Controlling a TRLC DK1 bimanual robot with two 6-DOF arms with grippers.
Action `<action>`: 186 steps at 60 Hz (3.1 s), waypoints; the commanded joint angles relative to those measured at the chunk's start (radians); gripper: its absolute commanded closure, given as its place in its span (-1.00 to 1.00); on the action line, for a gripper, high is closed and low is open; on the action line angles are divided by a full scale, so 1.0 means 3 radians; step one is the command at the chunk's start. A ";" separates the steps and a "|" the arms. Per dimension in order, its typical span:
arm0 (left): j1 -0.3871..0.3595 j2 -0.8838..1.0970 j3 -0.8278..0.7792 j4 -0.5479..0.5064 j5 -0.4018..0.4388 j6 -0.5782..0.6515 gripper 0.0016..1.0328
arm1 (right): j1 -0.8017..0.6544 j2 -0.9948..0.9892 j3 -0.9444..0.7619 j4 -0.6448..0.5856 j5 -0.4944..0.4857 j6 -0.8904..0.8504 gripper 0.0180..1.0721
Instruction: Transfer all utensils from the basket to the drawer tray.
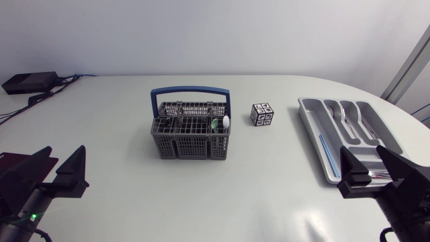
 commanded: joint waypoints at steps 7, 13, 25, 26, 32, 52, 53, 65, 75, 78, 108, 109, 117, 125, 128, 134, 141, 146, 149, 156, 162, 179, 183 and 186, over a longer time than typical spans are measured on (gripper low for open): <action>0.0009 -0.0026 -0.0129 -0.0032 0.0001 -0.0078 -0.92 | -0.0034 -0.0020 -0.0073 -0.0005 0.0018 0.0012 -0.92; 0.0024 -0.0031 -0.0124 -0.0022 -0.0004 -0.0083 -0.92 | -0.0039 -0.0020 -0.0078 0.0001 0.0023 0.0007 -0.92; 0.0157 -0.0026 -0.0027 -0.0002 -0.0004 -0.0078 -0.92 | -0.0039 -0.0020 -0.0063 0.0021 0.0085 0.0002 -0.92; 0.0157 -0.0026 -0.0022 0.0003 -0.0004 -0.0073 -0.92 | -0.0039 -0.0025 -0.0063 0.0026 0.0090 0.0002 -0.92; 0.0198 -0.0026 0.0060 -0.0012 -0.0004 -0.0073 -0.92 | -0.0039 -0.0020 -0.0053 0.0026 0.0090 -0.0008 -0.92; 0.0157 0.0178 0.0433 -0.0129 -0.0004 -0.0083 -0.88 | 0.0002 0.0118 0.0193 0.0036 0.0110 -0.0013 -0.90; 0.0157 0.0209 0.0464 -0.0140 -0.0004 -0.0083 -0.88 | 0.0002 0.0134 0.0208 0.0036 0.0110 -0.0013 -0.90; 0.0101 0.0690 0.0812 -0.0278 -0.0004 -0.0124 -0.86 | 0.0022 0.0410 0.0341 0.0088 0.0131 -0.0013 -0.90; 0.0009 0.1119 0.1144 -0.0441 -0.0009 -0.0216 -0.86 | 0.0099 0.0742 0.0500 0.0113 0.0197 0.0007 -0.90; -0.0037 0.1257 0.1246 -0.0518 -0.0050 -0.0221 -0.86 | 0.0109 0.0849 0.0556 0.0118 0.0207 0.0027 -0.90; -0.0947 0.3108 0.2397 -0.1300 -0.0822 0.0883 -0.86 | 0.0748 0.1770 0.1154 -0.0209 0.0811 0.0094 -0.90; -0.0947 0.3134 0.2417 -0.1311 -0.0817 0.0873 -0.86 | 0.0769 0.1785 0.1175 -0.0235 0.0836 0.0094 -0.90; -0.1039 0.3512 0.2699 -0.1444 -0.0802 0.0837 -0.86 | 0.0902 0.2174 0.1527 -0.0679 0.0949 0.0079 -0.90; -0.1198 0.3783 0.2898 -0.1520 -0.0802 0.0822 -0.81 | 0.0958 0.2675 0.1936 -0.1145 0.0888 0.0048 -0.90; -0.1290 0.3839 0.2959 -0.1525 -0.0807 0.0817 -0.79 | 0.0968 0.2813 0.2039 -0.1273 0.0734 -0.0008 -0.90; -0.1454 0.4054 0.3149 -0.1628 -0.0812 0.0811 -0.77 | 0.0953 0.2941 0.2136 -0.1354 0.0223 -0.0065 -0.90; -0.1627 0.4269 0.3317 -0.1638 -0.0853 0.0776 -0.77 | 0.0999 0.3120 0.2259 -0.1360 0.0069 -0.0080 -0.90; -0.1730 0.4489 0.3425 -0.1648 -0.0996 0.0771 -0.77 | 0.1076 0.3304 0.2386 -0.1416 0.0069 -0.0080 -0.89; -0.1771 0.4596 0.3481 -0.1653 -0.1006 0.0740 -0.76 | 0.1101 0.3416 0.2494 -0.1467 0.0069 -0.0080 -0.89; -0.1863 0.4826 0.3578 -0.1643 -0.1083 0.0704 -0.74 | 0.1168 0.3595 0.2683 -0.1518 0.0064 -0.0080 -0.84; -0.1873 0.4990 0.3691 -0.1617 -0.1139 0.0689 -0.66 | 0.1260 0.3723 0.2780 -0.1533 0.0075 -0.0080 -0.84; -0.1822 0.5373 0.3910 -0.1495 -0.1149 0.0750 -0.26 | 0.1367 0.3974 0.2847 -0.1462 0.0090 -0.0085 -0.84; -0.1791 0.5445 0.3951 -0.1449 -0.1149 0.0771 -0.09 | 0.1362 0.4009 0.2841 -0.1431 0.0090 -0.0085 -0.84; -0.1765 0.5501 0.3972 -0.1428 -0.1149 0.0776 0.05 | 0.1367 0.4030 0.2841 -0.1416 0.0090 -0.0090 -0.84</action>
